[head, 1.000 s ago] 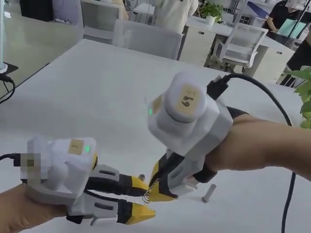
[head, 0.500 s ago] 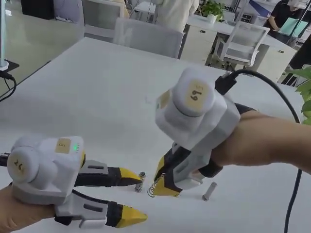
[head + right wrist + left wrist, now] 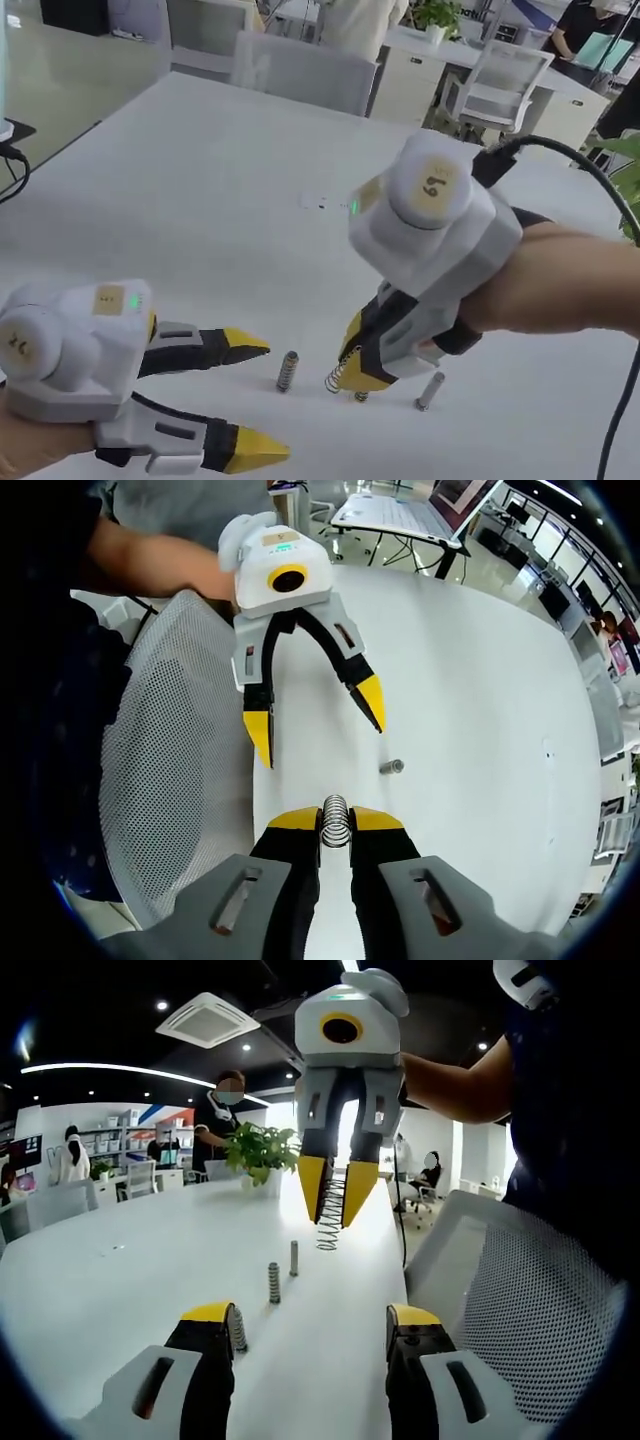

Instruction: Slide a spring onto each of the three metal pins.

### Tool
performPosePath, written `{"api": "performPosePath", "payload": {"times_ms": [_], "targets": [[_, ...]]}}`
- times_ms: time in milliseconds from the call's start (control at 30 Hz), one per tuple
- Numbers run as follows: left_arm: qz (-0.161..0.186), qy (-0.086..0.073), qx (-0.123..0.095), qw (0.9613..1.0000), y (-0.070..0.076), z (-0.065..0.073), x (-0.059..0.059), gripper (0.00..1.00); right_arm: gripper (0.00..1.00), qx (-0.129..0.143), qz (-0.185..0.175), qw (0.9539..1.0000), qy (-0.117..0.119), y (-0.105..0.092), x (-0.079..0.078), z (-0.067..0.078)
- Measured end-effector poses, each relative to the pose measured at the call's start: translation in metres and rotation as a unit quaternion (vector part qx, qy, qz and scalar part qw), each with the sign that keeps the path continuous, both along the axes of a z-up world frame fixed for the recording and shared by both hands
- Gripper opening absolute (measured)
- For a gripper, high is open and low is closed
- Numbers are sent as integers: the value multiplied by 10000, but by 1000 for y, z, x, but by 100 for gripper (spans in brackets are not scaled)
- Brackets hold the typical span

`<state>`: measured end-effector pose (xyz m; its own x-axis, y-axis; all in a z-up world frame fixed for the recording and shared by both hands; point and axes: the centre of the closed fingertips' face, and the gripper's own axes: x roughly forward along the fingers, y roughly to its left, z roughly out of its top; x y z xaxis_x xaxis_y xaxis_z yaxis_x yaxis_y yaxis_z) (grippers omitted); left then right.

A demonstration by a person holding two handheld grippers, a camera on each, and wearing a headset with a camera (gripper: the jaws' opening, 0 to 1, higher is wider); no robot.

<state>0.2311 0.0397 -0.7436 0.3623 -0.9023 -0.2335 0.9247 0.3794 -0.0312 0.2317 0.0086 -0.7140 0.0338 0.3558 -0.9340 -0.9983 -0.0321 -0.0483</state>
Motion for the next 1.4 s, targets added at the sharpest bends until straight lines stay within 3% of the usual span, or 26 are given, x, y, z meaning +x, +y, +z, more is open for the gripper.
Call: {"api": "performPosePath", "payload": {"times_ms": [467, 767, 1167, 1400], "targets": [[144, -79, 306, 9994, 7, -16, 3, 63, 8, -37, -395, 9992, -105, -32, 23, 5], [170, -63, 324, 9993, 8, -20, 5, 63, 8, -176, -784, 9965, -228, -63, 46, 8], [163, -131, 388, 9990, 11, -18, 5, 63, 8, -591, -1171, 9912, -153, -103, 63, -10], [176, -125, 405, 9989, 11, -18, 5, 62, 8, -746, -1314, 9885, -59, -115, 71, -25]]}}
